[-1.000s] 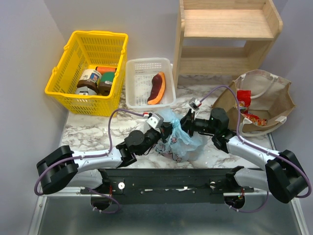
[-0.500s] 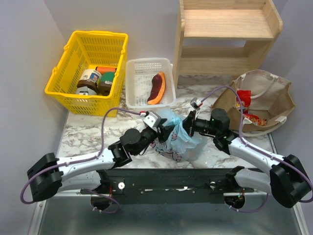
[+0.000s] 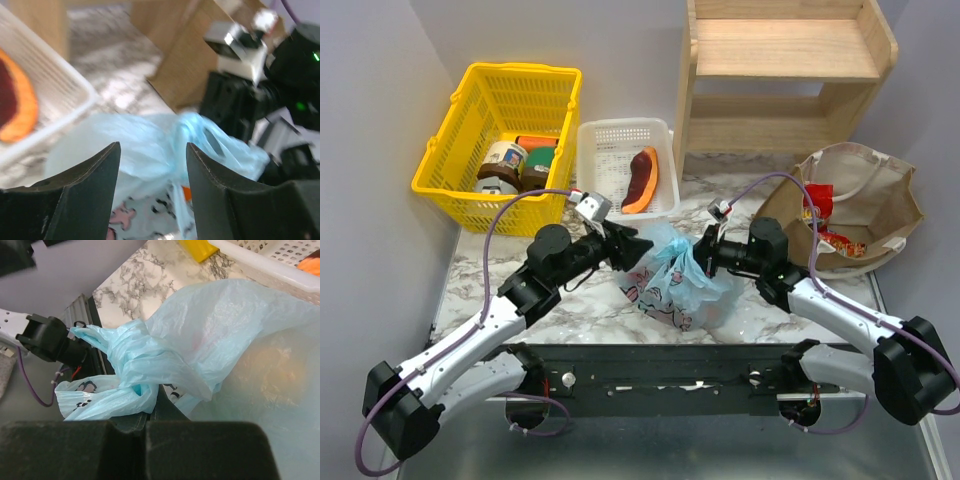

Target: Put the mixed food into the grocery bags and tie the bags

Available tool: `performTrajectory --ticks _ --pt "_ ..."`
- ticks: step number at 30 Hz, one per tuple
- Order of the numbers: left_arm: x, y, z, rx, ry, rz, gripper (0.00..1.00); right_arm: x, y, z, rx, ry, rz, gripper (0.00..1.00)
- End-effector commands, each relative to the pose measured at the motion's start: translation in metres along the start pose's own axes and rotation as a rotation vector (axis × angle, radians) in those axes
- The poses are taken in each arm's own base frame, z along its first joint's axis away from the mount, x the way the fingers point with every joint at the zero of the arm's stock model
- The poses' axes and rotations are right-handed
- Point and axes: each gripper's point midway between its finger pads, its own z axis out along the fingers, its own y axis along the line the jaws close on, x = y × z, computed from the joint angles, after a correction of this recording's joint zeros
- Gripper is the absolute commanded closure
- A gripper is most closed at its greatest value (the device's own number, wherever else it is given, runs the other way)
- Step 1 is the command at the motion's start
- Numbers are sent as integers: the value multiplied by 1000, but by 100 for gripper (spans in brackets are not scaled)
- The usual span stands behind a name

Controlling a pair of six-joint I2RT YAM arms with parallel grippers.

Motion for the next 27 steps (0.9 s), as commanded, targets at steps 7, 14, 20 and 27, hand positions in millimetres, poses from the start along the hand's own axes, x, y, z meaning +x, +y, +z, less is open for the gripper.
performTrajectory --ticks 7,14,20,27 --pt "56 -45 -15 287 248 -114 33 -10 -4 3 21 -2 -13 99" --pt "57 -32 0 226 233 -104 44 -10 -4 3 20 4 -15 99" --pt "50 -18 12 154 185 -79 45 -8 -3 2 18 11 -19 99" --pt "44 -19 26 172 146 -97 55 -8 -4 1 23 18 -25 99"
